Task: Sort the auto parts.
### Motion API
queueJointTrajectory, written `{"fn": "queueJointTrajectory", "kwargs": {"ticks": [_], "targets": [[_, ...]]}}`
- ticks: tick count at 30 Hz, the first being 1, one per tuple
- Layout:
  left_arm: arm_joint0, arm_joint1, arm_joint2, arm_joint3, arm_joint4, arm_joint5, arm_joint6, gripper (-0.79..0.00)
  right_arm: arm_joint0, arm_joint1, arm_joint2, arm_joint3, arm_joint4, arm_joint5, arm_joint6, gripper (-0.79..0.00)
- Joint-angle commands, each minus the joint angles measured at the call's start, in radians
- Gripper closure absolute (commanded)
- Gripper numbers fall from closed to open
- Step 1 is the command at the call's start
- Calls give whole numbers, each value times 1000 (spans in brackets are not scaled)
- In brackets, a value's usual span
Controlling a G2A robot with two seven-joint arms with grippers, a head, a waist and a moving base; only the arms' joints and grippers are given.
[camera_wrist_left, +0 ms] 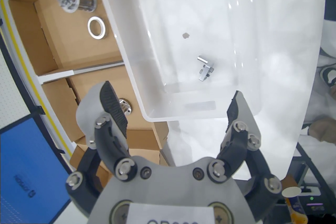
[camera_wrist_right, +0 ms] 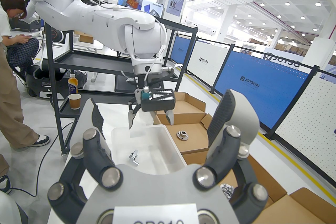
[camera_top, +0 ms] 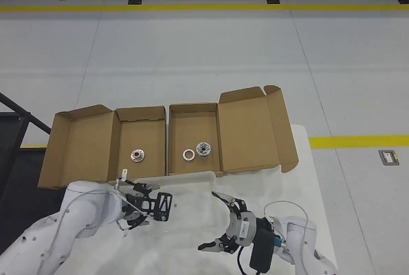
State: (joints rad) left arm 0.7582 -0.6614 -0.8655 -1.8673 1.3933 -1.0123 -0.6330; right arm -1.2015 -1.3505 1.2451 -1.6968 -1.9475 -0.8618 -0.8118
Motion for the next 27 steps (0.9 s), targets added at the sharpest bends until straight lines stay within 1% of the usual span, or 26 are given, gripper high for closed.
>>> {"fn": "queueJointTrajectory", "kwargs": {"ticks": [1,4,8,11,13,17,19,20,21,22,26,27], "targets": [[-35,17,82,17,50,0,44,-785,0,0,0,0,0,0,0,-785],[-104,31,176,70,92,0,106,-785,0,0,0,0,0,0,0,-785],[-192,29,286,154,111,0,182,-785,0,0,0,0,0,0,0,-785],[-249,15,342,216,112,0,234,-782,0,0,0,0,0,0,0,-785],[-278,3,368,256,106,0,264,-717,0,0,0,0,0,0,0,-785],[-320,-23,410,312,114,0,295,-686,0,0,0,0,0,0,0,-785],[-331,-37,423,337,109,0,307,-588,0,0,0,0,0,0,0,-785],[-335,-44,432,346,110,0,309,-471,0,0,0,0,0,0,0,-785],[-339,-52,441,354,112,0,309,-456,0,0,0,0,0,0,0,-785],[-342,-59,451,363,110,0,313,-456,0,0,0,0,0,0,0,-785],[-362,-86,499,400,111,0,315,-560,0,0,0,0,0,0,0,-785],[-368,-94,513,408,117,0,310,-557,0,0,0,0,0,0,0,-785]]}}
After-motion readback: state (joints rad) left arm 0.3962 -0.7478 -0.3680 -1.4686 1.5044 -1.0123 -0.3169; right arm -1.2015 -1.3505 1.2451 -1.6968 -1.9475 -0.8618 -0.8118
